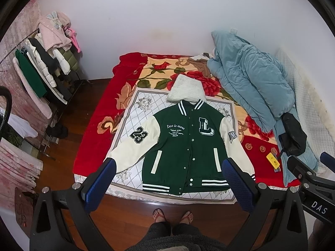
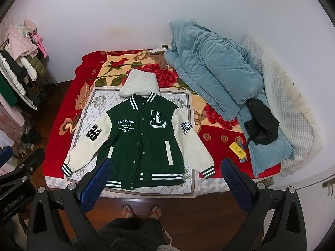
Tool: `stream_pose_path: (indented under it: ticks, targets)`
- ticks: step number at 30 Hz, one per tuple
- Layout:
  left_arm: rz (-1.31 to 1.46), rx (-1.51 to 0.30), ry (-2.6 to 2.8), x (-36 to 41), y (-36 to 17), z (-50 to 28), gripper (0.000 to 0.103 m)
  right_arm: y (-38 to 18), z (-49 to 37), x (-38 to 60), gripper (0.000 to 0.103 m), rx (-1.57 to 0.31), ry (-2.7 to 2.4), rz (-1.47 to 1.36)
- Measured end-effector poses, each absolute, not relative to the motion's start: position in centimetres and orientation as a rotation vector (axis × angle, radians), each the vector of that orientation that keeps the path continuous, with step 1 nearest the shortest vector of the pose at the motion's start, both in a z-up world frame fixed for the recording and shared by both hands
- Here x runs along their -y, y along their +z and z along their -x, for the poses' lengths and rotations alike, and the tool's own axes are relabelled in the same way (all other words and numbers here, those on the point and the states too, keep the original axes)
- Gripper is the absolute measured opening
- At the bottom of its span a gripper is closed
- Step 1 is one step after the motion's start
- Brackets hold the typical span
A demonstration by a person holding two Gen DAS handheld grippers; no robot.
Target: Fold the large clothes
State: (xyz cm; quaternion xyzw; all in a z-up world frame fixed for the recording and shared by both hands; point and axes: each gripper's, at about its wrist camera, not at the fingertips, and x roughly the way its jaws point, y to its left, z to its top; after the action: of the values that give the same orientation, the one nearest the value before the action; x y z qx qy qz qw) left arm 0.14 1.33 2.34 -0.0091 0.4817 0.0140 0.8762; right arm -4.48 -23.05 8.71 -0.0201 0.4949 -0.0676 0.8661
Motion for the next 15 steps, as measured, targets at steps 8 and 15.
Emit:
stream_pose_path:
  ticks: [8, 15]
  targets:
    - [0.020, -1.003, 0.026, -1.14, 2.51, -0.16, 0.103, 9.06, 4.42, 23.01, 0.103, -1.034, -0.143, 0.041]
    - [0.021, -1.004, 0.023, -0.91, 2.93, -0.43, 0.103, 9.06, 4.42, 23.09, 0.103, -1.032, -0.143, 0.043]
